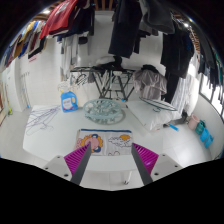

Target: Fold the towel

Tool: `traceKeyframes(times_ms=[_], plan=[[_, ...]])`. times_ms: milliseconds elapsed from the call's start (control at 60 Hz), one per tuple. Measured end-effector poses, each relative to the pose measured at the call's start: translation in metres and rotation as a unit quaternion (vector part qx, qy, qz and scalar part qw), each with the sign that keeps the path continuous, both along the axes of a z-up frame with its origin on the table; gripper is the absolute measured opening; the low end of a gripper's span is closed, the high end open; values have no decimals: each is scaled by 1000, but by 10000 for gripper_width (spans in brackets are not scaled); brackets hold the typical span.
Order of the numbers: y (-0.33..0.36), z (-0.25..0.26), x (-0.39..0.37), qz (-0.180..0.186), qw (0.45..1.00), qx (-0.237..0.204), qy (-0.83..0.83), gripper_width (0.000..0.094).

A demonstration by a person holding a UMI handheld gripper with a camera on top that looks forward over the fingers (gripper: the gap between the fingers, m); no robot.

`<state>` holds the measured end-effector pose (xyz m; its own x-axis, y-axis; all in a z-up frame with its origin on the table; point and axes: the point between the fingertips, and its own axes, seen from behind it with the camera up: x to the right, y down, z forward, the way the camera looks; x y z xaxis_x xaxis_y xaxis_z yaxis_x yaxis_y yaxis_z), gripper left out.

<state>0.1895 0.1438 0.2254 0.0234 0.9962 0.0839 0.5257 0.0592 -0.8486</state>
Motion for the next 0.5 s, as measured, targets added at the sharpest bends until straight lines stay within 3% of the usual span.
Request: traceKeyframes(times_ms=[283,500], plan=[[-137,-64,-22,83,996,-21,-29,852],[-183,-131,-72,80,996,-14,-38,856]])
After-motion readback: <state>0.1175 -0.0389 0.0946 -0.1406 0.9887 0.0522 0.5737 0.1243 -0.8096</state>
